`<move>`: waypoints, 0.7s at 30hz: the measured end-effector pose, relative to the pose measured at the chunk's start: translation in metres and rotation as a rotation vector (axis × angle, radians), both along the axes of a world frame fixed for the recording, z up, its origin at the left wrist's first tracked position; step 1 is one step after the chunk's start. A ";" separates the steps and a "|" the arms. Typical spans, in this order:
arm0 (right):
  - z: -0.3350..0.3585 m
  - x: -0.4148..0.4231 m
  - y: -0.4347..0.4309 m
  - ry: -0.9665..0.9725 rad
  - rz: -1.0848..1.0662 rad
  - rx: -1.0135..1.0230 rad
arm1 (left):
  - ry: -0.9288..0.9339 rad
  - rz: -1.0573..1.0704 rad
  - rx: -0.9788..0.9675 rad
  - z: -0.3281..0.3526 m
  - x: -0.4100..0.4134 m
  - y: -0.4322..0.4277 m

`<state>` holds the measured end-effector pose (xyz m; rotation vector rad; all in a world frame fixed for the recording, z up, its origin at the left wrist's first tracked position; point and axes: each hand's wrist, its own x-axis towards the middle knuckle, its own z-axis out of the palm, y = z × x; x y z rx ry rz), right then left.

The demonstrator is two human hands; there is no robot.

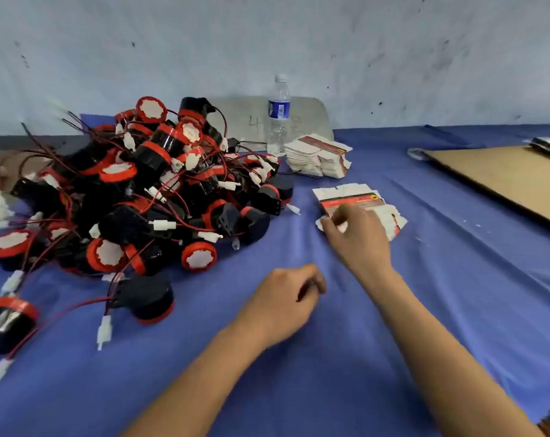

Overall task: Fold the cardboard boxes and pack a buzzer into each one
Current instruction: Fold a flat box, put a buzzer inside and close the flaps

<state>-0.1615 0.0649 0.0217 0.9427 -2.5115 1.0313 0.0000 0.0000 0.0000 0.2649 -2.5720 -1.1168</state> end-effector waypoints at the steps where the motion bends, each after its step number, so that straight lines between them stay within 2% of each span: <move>1: 0.001 -0.021 -0.017 -0.018 -0.030 0.072 | 0.034 0.033 0.014 -0.002 -0.004 -0.006; 4: -0.014 -0.049 -0.047 -0.164 -0.164 0.308 | 0.087 0.088 0.150 -0.014 -0.006 -0.017; 7: -0.044 -0.056 -0.056 -0.126 -0.216 0.448 | 0.162 0.127 0.335 -0.017 -0.006 -0.020; 13: -0.040 -0.065 -0.057 -0.034 -0.250 0.395 | 0.159 0.121 0.381 -0.017 -0.011 -0.024; 18: -0.038 -0.060 -0.051 -0.080 -0.217 0.369 | 0.133 0.130 0.383 -0.017 -0.012 -0.024; 20: -0.033 -0.057 -0.047 -0.010 -0.242 0.258 | 0.136 0.143 0.395 -0.018 -0.012 -0.022; 21: -0.027 -0.054 -0.046 0.120 -0.297 0.095 | 0.146 0.162 0.405 -0.018 -0.012 -0.021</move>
